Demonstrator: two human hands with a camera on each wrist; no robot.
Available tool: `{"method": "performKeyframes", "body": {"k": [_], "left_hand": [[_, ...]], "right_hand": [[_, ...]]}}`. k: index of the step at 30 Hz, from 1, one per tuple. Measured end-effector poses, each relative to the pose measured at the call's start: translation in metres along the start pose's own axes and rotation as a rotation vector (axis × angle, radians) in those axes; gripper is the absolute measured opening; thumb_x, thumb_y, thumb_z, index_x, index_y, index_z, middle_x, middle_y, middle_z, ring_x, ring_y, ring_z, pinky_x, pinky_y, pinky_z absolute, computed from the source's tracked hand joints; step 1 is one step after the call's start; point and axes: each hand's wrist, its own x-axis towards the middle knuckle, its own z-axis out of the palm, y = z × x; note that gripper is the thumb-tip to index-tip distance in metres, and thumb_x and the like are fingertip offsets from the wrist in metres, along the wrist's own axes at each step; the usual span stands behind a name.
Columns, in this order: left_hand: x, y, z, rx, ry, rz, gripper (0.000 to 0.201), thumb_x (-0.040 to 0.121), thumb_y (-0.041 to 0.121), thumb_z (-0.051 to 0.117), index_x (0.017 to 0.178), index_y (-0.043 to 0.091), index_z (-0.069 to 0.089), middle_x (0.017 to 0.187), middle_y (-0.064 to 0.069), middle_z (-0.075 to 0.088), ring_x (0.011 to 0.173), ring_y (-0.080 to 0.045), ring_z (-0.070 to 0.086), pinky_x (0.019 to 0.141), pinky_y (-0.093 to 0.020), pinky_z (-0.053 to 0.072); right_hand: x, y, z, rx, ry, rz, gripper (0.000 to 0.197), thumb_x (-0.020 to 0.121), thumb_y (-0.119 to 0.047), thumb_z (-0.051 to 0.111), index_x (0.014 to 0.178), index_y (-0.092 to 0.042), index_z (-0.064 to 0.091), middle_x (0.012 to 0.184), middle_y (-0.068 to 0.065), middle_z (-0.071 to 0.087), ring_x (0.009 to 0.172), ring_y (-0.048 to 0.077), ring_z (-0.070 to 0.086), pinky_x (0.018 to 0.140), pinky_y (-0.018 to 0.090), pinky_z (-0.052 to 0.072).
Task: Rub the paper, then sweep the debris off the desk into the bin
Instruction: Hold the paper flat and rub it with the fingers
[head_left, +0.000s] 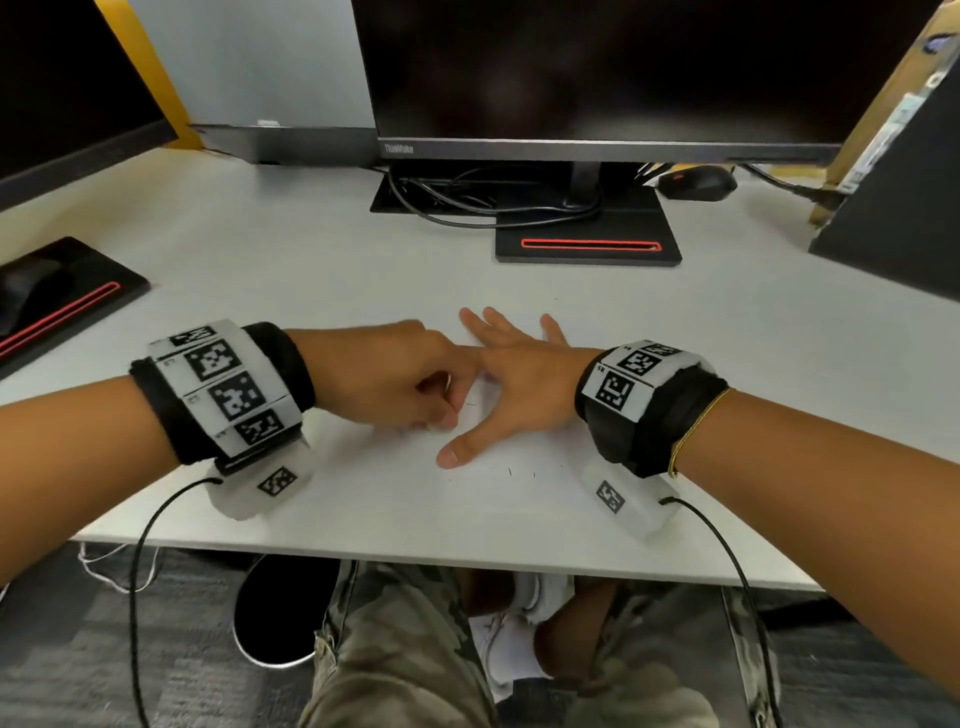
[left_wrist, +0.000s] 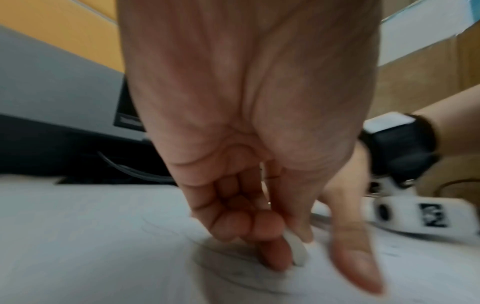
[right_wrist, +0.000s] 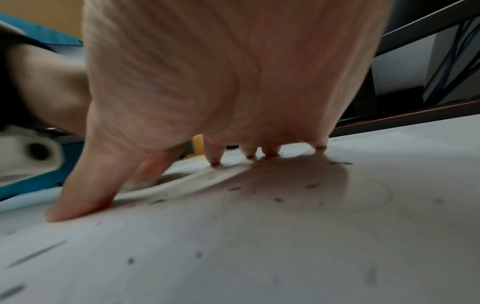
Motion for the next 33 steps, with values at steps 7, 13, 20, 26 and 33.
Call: {"method": "performKeyframes", "body": {"k": [7,13,20,26,33], "left_hand": [[-0.004,-0.006,-0.002,0.033,0.104,-0.033,0.016,0.097,0.025,0.069,0.083,0.031,0.064,0.074,0.006,0.071,0.07,-0.008,0.064,0.07,-0.026,0.051],[-0.009,-0.015,-0.012,0.142,0.155,-0.118,0.012,0.096,0.029,0.069,0.085,0.031,0.065,0.077,0.008,0.07,0.078,-0.004,0.058,0.082,-0.036,0.055],[-0.015,-0.012,-0.005,0.128,0.156,-0.101,0.021,0.096,0.025,0.07,0.08,0.037,0.062,0.076,0.007,0.072,0.077,-0.012,0.065,0.073,-0.028,0.053],[-0.02,-0.007,0.002,0.075,0.051,-0.04,0.015,0.095,0.024,0.07,0.083,0.032,0.065,0.073,0.009,0.071,0.07,-0.007,0.064,0.068,-0.018,0.05],[-0.024,-0.005,0.003,0.059,0.06,-0.025,0.015,0.095,0.023,0.071,0.083,0.03,0.066,0.072,0.012,0.07,0.068,-0.005,0.063,0.065,-0.016,0.047]], "right_hand": [[0.002,-0.002,-0.001,-0.01,-0.004,0.015,0.129,0.064,-0.094,0.071,0.164,-0.058,-0.002,0.174,-0.013,-0.028,0.157,0.009,-0.033,0.123,0.065,-0.022],[0.002,-0.005,-0.002,-0.021,-0.013,0.032,0.135,0.062,-0.094,0.073,0.163,-0.057,-0.008,0.173,-0.013,-0.03,0.156,0.009,-0.035,0.122,0.065,-0.022],[0.004,-0.004,0.001,-0.003,-0.02,0.029,0.139,0.06,-0.094,0.074,0.162,-0.058,-0.013,0.172,-0.014,-0.032,0.154,0.008,-0.038,0.12,0.065,-0.025],[0.004,-0.003,0.001,0.006,-0.023,0.031,0.139,0.06,-0.094,0.074,0.162,-0.058,-0.014,0.171,-0.015,-0.033,0.154,0.007,-0.038,0.12,0.065,-0.025],[0.004,-0.003,0.002,-0.003,-0.011,0.032,0.139,0.06,-0.095,0.073,0.162,-0.057,-0.013,0.172,-0.015,-0.032,0.154,0.007,-0.038,0.121,0.064,-0.025]]}}
